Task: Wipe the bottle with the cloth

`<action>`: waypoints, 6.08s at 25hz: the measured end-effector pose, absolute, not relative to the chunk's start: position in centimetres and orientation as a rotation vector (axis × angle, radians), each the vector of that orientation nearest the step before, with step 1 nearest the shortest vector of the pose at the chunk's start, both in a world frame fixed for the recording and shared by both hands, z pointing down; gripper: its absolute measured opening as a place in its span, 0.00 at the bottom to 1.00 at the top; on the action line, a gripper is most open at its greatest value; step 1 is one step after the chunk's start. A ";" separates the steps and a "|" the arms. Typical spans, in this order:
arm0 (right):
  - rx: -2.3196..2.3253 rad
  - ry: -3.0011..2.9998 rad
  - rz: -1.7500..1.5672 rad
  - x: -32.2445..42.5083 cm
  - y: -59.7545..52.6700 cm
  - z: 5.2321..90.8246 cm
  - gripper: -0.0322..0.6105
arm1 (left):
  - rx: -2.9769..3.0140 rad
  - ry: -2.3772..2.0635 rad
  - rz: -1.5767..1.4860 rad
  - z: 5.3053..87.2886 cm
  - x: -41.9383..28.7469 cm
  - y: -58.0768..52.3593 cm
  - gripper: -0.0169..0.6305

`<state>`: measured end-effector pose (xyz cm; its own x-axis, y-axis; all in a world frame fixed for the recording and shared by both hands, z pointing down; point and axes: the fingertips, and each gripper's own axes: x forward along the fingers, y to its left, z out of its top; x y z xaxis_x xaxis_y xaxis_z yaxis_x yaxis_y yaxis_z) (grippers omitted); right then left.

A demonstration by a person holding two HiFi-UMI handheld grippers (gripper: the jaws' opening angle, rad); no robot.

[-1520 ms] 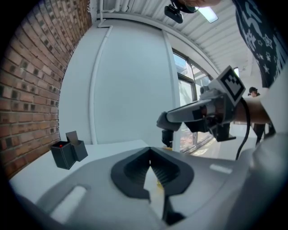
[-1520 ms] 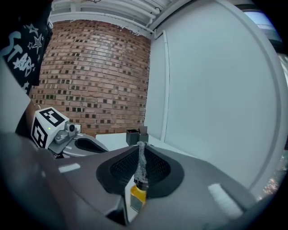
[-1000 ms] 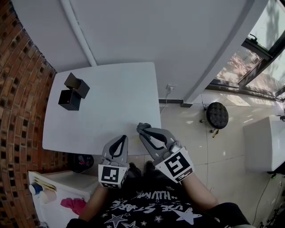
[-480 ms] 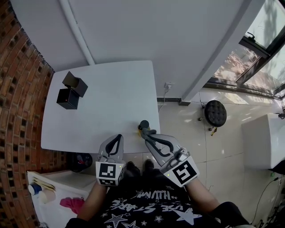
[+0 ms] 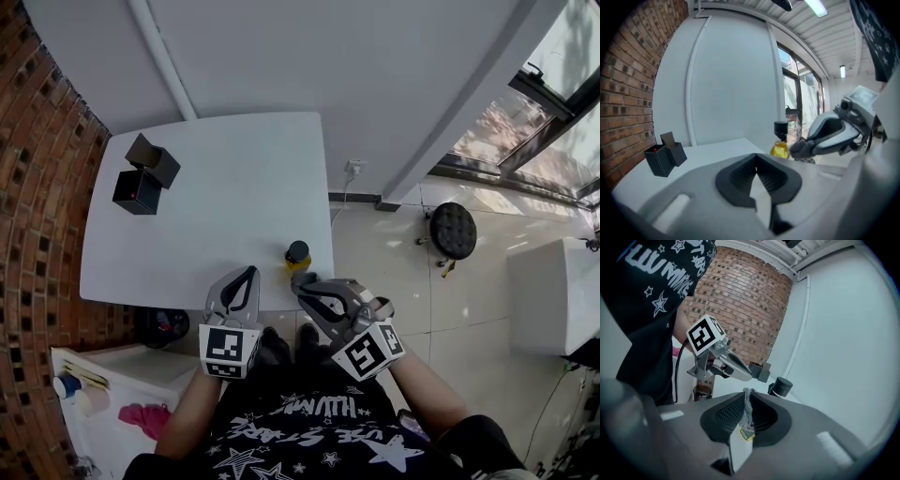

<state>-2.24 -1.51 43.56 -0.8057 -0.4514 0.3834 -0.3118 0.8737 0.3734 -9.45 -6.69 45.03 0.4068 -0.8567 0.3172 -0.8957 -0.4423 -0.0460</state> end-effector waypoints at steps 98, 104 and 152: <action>1.356 -2.415 1.253 2.6 -10.1 56.5 0.11 | 2.529 -1.485 0.506 48.1 -6.1 -6.9 0.03; 1.404 -2.441 1.196 3.7 -10.6 55.2 0.11 | 2.576 -1.438 0.460 46.5 -4.4 -6.3 0.19; 0.883 -2.787 0.953 1.6 -10.5 47.5 0.11 | 3.089 -0.693 0.603 49.7 -0.1 -6.9 0.47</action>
<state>1.55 -10.51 47.51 -0.8329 -0.4996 0.2379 -0.5407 0.6433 -0.5420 -0.15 -6.91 49.72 0.8378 -0.4269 0.3404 -0.3965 -0.9043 -0.1584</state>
